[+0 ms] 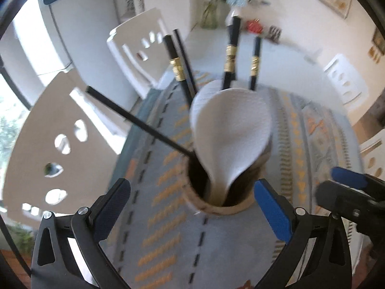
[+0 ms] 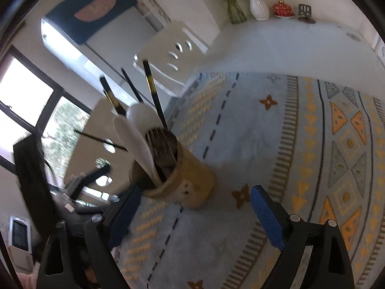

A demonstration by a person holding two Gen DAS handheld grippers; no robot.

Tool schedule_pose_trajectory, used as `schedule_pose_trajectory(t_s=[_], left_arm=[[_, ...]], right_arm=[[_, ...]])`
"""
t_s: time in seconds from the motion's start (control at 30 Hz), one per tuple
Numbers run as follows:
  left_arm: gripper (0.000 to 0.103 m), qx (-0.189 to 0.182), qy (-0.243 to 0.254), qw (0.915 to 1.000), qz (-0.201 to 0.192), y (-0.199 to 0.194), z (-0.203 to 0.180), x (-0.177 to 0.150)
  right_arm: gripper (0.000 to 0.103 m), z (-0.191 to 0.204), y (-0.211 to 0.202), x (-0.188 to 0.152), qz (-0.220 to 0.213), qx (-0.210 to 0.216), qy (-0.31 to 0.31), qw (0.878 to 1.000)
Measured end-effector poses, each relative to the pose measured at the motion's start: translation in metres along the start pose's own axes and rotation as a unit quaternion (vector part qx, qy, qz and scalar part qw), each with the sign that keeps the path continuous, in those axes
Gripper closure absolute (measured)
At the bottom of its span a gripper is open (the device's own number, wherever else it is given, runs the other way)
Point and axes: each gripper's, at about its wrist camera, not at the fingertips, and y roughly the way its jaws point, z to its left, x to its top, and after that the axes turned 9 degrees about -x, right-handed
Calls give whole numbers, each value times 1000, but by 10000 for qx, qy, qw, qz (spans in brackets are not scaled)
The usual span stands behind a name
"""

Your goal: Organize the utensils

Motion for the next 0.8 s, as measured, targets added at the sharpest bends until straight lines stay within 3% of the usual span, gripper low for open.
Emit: schedule_pose_trajectory(t_s=[0.13,0.27,0.8], left_arm=[[0,-30,-175,9998,29,1,9,-3],[0,111,-122,9996,219,10,8,-4],[0,96,334,9990,281,13,-23,-1]], right_arm=[[5,-2,-7,3,103,-378,-15,9992],[5,-8,-5,4,487,-910,-43,9947],[5,-35,7,-17,806,-903,418,9918]])
